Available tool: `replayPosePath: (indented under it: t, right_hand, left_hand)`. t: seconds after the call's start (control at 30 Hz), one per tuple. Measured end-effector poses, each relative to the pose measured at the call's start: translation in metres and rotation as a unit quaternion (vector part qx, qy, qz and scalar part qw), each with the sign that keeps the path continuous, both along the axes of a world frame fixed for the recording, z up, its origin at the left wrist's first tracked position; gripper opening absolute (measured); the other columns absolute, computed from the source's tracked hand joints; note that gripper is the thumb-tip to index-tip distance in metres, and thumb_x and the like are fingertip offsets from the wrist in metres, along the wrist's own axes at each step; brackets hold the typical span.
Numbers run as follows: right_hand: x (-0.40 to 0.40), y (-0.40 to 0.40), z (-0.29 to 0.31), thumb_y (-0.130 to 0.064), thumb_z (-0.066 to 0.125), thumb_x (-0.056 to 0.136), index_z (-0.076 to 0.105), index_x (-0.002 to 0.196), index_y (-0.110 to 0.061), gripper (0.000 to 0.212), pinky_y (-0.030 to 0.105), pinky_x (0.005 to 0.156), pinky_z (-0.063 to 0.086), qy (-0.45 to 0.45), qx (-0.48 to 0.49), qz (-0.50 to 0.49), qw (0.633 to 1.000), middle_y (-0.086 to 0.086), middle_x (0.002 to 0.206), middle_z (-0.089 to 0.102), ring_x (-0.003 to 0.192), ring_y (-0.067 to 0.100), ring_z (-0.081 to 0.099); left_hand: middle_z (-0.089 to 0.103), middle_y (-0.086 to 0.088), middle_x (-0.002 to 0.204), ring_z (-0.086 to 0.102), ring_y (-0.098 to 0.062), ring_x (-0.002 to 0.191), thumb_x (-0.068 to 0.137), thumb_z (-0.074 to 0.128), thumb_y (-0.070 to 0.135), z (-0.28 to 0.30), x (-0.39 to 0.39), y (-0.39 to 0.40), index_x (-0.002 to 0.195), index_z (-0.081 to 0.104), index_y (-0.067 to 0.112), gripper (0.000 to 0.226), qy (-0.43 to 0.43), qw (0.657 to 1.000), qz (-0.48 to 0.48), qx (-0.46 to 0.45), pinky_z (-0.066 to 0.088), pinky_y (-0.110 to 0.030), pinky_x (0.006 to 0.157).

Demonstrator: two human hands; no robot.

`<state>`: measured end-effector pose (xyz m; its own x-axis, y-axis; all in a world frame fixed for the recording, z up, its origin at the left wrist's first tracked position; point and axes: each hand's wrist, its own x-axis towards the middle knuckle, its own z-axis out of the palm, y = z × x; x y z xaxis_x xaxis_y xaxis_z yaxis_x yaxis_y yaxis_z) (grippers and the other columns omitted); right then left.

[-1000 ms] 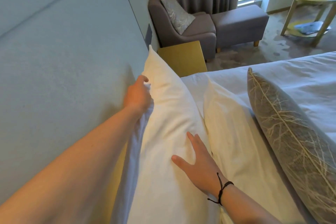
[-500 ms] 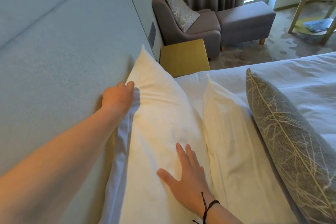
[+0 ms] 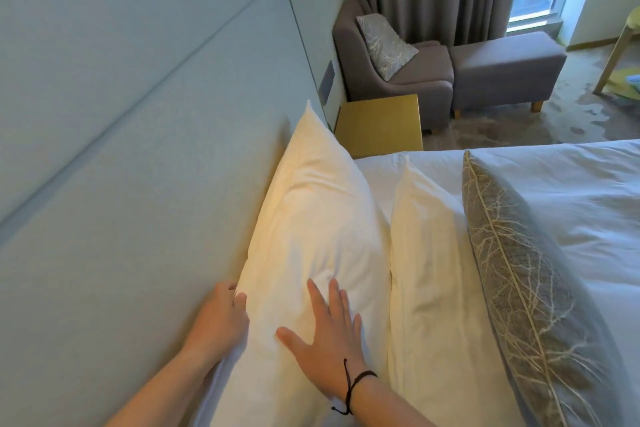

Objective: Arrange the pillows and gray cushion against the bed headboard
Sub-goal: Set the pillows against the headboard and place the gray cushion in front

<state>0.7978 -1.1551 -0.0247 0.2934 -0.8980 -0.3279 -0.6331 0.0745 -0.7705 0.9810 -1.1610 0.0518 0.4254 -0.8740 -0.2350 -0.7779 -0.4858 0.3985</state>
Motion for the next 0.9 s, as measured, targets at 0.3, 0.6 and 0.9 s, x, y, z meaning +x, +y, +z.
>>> replayPosePath:
  t: [0.3, 0.6, 0.9]
  right_hand:
    - [0.003, 0.014, 0.008, -0.087, 0.032, 0.072, -0.009, 0.147, -0.049, 0.094, 0.057, 0.115, -0.004, 0.016, -0.032, 0.057, 0.998, -0.004, 0.161, -0.02, 0.148, 0.021, -0.021]
    - [0.003, 0.028, 0.013, -0.08, 0.038, 0.077, 0.005, 0.15, -0.044, 0.089, 0.059, 0.115, 0.001, 0.038, -0.093, 0.162, 0.982, -0.004, 0.163, -0.012, 0.149, 0.028, -0.013]
    - [-0.023, 0.052, -0.009, -0.079, 0.039, 0.078, 0.006, 0.151, -0.043, 0.087, 0.056, 0.117, 0.005, 0.023, -0.119, 0.17, 0.978, -0.008, 0.164, -0.007, 0.15, 0.021, -0.007]
  left_hand:
    - [0.07, -0.002, 0.097, 0.064, -0.027, 0.088, 0.1, 0.04, 0.026, 0.026, 0.008, 0.119, 0.121, 0.045, 0.041, 0.027, -0.099, 0.995, -0.028, -0.014, 0.052, -0.04, 0.073]
    - [0.067, 0.002, 0.093, 0.063, -0.026, 0.081, 0.098, 0.035, 0.032, 0.023, -0.005, 0.141, 0.104, 0.049, 0.035, 0.016, -0.278, 0.959, -0.028, 0.038, 0.045, -0.034, 0.063]
    - [0.067, 0.015, 0.108, 0.061, -0.008, 0.089, 0.09, 0.057, 0.039, 0.026, 0.018, 0.228, 0.115, 0.051, 0.047, 0.027, -0.04, 0.997, 0.071, 0.012, 0.046, -0.032, 0.074]
